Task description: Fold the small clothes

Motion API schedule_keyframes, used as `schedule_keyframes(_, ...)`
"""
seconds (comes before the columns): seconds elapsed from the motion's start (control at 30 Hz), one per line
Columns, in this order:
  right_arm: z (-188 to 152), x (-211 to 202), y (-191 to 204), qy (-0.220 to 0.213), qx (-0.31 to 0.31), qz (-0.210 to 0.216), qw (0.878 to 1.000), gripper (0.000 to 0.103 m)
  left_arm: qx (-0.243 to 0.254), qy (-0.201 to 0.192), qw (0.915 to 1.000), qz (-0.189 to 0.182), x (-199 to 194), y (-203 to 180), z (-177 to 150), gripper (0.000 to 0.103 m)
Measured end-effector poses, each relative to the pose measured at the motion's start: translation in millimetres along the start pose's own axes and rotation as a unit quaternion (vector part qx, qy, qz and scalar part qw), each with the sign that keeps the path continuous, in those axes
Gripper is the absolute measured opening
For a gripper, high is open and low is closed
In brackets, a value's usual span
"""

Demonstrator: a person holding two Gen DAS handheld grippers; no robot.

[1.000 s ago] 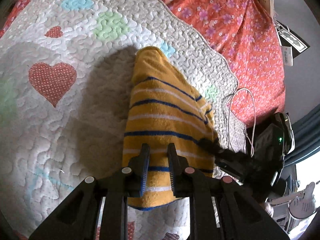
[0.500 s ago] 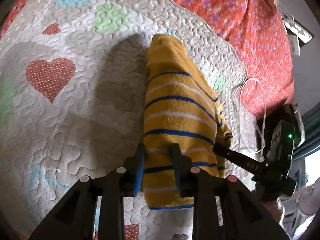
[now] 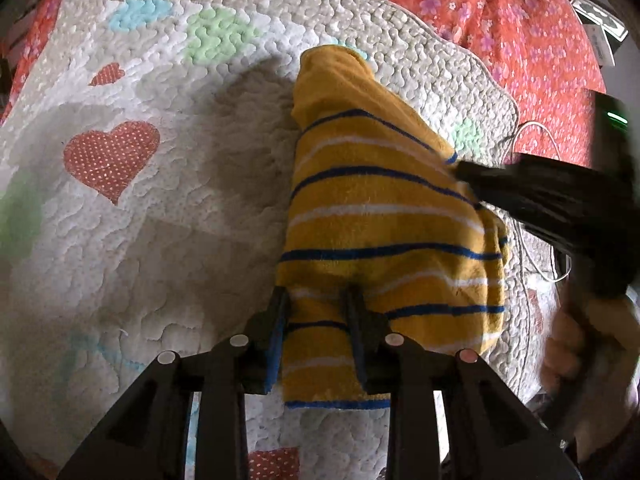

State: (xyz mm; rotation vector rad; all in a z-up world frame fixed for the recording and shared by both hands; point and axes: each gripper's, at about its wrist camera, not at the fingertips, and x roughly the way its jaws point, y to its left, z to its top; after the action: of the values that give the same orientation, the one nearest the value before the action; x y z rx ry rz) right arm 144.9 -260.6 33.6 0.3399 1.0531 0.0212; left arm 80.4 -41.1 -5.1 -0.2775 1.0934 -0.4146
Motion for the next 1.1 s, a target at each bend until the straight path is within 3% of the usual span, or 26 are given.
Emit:
schedule_keyframes(0.13, 7, 25, -12, 0.033, 0.043, -0.01, 0.998, 0.029, -0.011, 0.004, 0.9999, -0.008, -1, 6, 2, 0.031)
schedule_keyframes(0.27, 16, -9, 9, -0.02, 0.014, -0.012, 1.0, 0.029, -0.025, -0.003, 0.9995, -0.018, -9, 10, 4, 0.031)
schedule_keyframes(0.37, 22, -10, 34, -0.022, -0.014, 0.011, 1.0, 0.029, -0.027, -0.014, 0.9993, -0.022, -19, 11, 3, 0.031)
schedule_keyframes(0.47, 22, 10, 53, -0.005, -0.031, 0.013, 0.999, 0.029, -0.012, -0.029, 0.9994, -0.011, -27, 10, 0, 0.031)
schedule_keyframes(0.57, 18, 37, 59, 0.03, -0.032, 0.008, 0.999, 0.038, 0.002, -0.043, 0.9991, 0.007, -34, 12, -4, 0.033)
schedule_keyframes(0.7, 17, 17, 60, 0.008, -0.032, 0.011, 0.999, 0.038, -0.003, -0.05, 0.9986, 0.019, -40, 25, -4, 0.033)
schedule_keyframes(0.87, -28, -35, 61, -0.025, -0.052, 0.035, 0.998, 0.043, -0.026, -0.054, 0.9979, 0.024, -47, 41, -3, 0.034)
schedule_keyframes(1.0, -79, -20, 52, 0.028, -0.037, 0.032, 0.998, 0.047, -0.015, -0.085, 0.9951, 0.048, -61, 41, -7, 0.034)
schedule_keyframes(1.1, -98, -40, 44, 0.016, -0.018, 0.046, 0.999, 0.047, 0.008, -0.126, 0.9892, 0.074, -79, 36, -21, 0.036)
